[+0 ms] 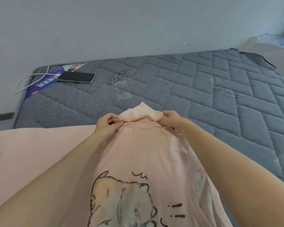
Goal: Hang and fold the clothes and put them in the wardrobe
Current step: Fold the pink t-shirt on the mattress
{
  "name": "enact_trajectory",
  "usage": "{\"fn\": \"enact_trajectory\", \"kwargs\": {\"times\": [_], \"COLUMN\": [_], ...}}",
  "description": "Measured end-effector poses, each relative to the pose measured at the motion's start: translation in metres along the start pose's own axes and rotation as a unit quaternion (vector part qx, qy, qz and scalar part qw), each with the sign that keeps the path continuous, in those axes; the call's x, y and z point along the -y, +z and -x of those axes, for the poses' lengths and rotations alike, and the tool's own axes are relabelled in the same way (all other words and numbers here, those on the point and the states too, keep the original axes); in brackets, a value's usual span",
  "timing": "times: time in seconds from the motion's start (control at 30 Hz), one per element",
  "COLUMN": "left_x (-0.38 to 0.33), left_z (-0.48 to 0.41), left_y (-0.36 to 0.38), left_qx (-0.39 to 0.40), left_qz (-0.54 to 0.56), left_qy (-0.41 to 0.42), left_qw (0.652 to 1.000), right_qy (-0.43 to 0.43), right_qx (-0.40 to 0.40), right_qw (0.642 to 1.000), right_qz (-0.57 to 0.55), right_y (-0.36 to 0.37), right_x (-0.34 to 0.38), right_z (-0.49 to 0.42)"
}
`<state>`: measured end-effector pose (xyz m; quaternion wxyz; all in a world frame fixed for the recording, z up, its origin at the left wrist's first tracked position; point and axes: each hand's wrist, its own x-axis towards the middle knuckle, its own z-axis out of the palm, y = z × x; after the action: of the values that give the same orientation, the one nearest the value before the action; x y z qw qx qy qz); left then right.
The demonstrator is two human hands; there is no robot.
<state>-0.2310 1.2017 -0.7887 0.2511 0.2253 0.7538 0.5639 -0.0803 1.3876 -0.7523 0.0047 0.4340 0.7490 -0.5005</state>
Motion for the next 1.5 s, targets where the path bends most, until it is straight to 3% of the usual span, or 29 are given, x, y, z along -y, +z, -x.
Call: {"fn": "enact_trajectory", "kwargs": {"times": [0.1, 0.2, 0.4, 0.47, 0.57, 0.67, 0.73, 0.87, 0.93, 1.03, 1.27, 1.33, 1.4, 1.43, 1.5], "left_x": [-0.013, -0.021, -0.004, 0.004, 0.006, 0.004, 0.002, -0.003, -0.008, -0.02, -0.028, -0.026, -0.023, -0.022, -0.024], "left_z": [0.021, 0.046, 0.088, 0.098, 0.111, 0.123, 0.128, 0.132, 0.136, 0.142, 0.139, 0.138, 0.135, 0.133, 0.129], "left_y": [-0.001, 0.001, -0.004, -0.005, -0.008, -0.01, -0.008, -0.004, -0.006, -0.012, -0.02, -0.021, -0.021, -0.02, -0.02], "left_qx": [-0.046, -0.11, 0.006, 0.047, 0.064, 0.093, 0.104, 0.082, 0.069, 0.076, 0.067, 0.059, 0.048, 0.042, 0.024], "left_qz": [-0.092, -0.229, -0.258, -0.29, -0.292, -0.327, -0.341, -0.28, -0.232, -0.183, -0.093, -0.074, -0.057, -0.051, -0.025], "left_qy": [0.068, 0.111, 0.115, 0.098, 0.063, 0.086, 0.092, 0.07, 0.064, 0.026, -0.073, -0.094, -0.119, -0.136, -0.166], "left_qw": [0.992, 0.961, 0.959, 0.951, 0.952, 0.936, 0.93, 0.954, 0.968, 0.98, 0.991, 0.991, 0.99, 0.989, 0.986], "right_qy": [-0.019, -0.039, -0.11, -0.167, -0.26, -0.301, -0.266, -0.118, -0.036, 0.018, -0.121, -0.143, -0.113, -0.1, -0.076], "right_qx": [-0.004, -0.033, -0.104, -0.176, -0.28, -0.297, -0.283, -0.171, -0.139, -0.088, -0.056, 0.008, 0.044, 0.018, -0.106], "right_qw": [1.0, 0.997, 0.983, 0.958, 0.888, 0.841, 0.858, 0.955, 0.979, 0.99, 0.991, 0.986, 0.97, 0.965, 0.976], "right_qz": [0.017, 0.052, 0.106, 0.153, 0.256, 0.336, 0.337, 0.212, 0.146, 0.109, 0.03, 0.085, 0.209, 0.243, 0.176], "right_y": [0.003, 0.013, 0.024, 0.033, 0.042, 0.045, 0.047, 0.056, 0.056, 0.054, 0.044, 0.033, 0.025, 0.023, 0.025], "right_x": [-0.002, -0.011, -0.029, -0.039, -0.057, -0.069, -0.063, -0.03, -0.013, -0.008, -0.017, -0.027, -0.04, -0.047, -0.057], "right_z": [0.016, 0.025, 0.05, 0.066, 0.092, 0.112, 0.12, 0.123, 0.118, 0.111, 0.119, 0.129, 0.136, 0.136, 0.134]}}
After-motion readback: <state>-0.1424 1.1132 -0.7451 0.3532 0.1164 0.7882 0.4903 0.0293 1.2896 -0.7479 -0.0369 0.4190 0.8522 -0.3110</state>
